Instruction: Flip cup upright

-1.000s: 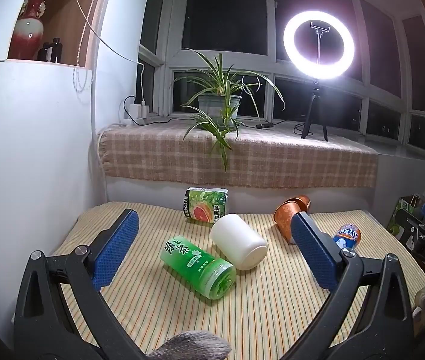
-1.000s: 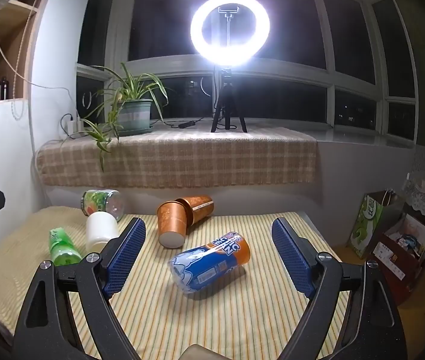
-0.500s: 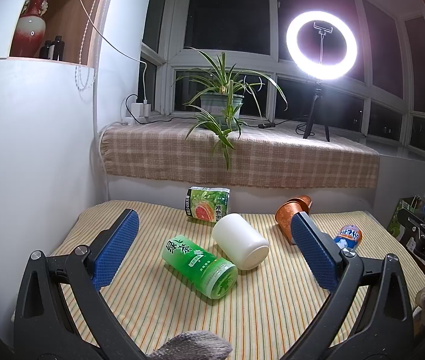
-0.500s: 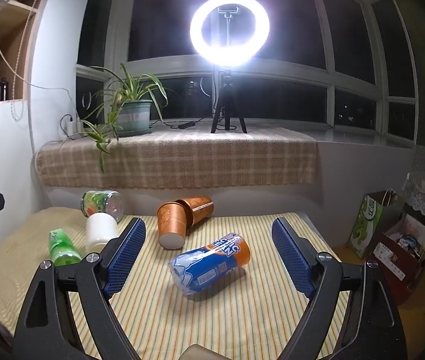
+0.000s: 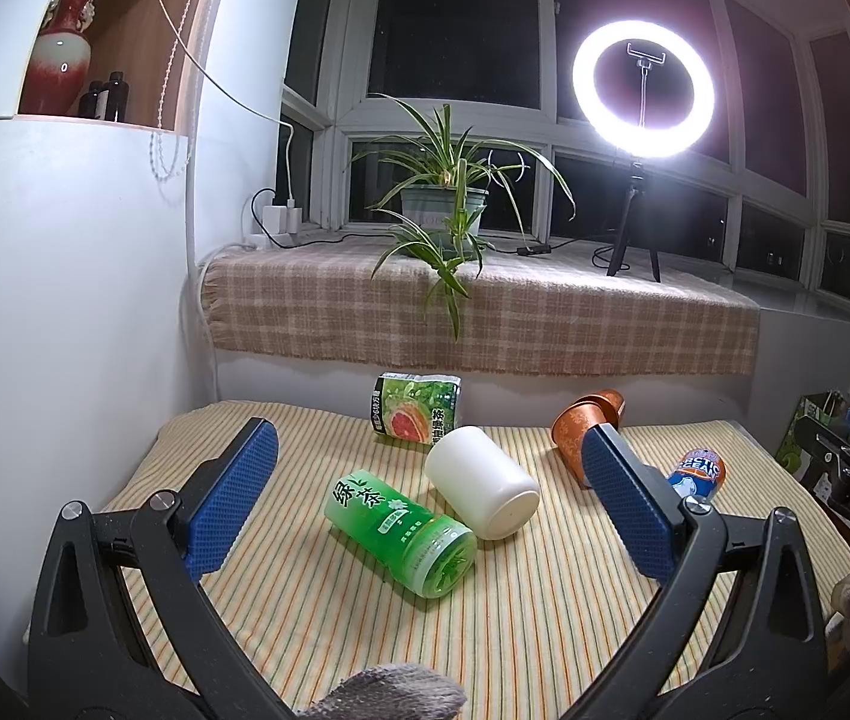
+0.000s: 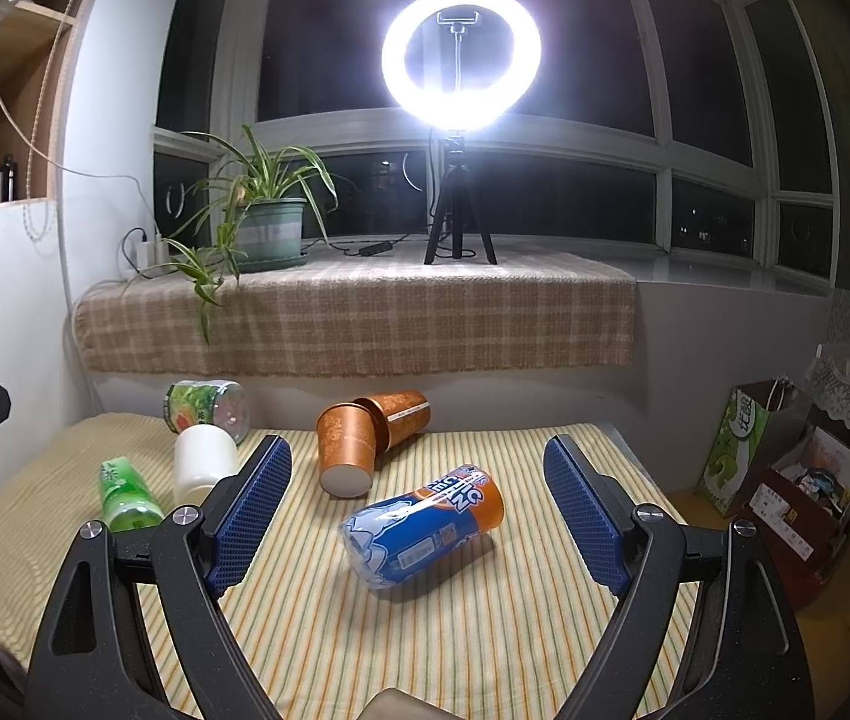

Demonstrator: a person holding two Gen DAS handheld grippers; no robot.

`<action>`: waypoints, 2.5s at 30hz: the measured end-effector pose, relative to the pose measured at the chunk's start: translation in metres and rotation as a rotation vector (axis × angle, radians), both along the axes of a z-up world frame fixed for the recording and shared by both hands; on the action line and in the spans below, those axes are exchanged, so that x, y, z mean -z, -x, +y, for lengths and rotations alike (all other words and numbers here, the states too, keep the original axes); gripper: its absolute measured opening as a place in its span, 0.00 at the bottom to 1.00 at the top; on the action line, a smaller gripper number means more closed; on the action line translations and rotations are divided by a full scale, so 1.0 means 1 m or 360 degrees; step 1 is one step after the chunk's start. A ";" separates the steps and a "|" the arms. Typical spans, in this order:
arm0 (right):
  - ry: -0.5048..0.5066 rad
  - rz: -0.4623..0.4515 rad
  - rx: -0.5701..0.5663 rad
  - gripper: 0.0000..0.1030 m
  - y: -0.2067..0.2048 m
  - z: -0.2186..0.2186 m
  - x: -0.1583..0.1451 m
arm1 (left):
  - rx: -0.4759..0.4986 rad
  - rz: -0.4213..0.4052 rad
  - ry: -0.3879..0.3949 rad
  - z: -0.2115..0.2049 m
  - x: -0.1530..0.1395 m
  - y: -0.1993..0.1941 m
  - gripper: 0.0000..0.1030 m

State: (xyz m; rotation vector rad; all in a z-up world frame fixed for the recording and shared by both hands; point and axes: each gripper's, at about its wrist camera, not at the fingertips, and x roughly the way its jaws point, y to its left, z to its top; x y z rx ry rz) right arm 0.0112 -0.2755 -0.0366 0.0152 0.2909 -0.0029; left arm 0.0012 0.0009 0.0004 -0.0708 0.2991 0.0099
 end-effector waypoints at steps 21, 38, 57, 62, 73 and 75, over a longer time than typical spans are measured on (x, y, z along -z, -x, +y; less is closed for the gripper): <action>-0.0002 0.0001 -0.0003 0.84 -0.001 0.000 0.001 | 0.0001 0.0000 0.0000 0.000 0.000 -0.001 1.00; -0.0004 0.0008 -0.0006 0.84 -0.002 0.000 0.002 | 0.0000 -0.0001 0.0000 0.000 0.000 0.000 1.00; -0.0011 0.0054 -0.0058 0.84 -0.011 0.005 0.006 | -0.0004 0.0010 -0.0002 0.010 0.008 -0.001 1.00; -0.0158 0.0213 -0.0156 0.84 -0.037 -0.001 0.012 | -0.0007 0.0060 -0.0017 0.013 0.020 -0.007 1.00; -0.0156 0.0662 -0.0419 0.84 -0.133 0.012 0.025 | -0.0080 0.0231 0.0019 0.037 0.041 -0.007 1.00; -0.0156 0.0737 -0.0438 0.84 -0.149 0.019 0.027 | -0.0091 0.0252 0.0038 0.042 0.046 -0.006 1.00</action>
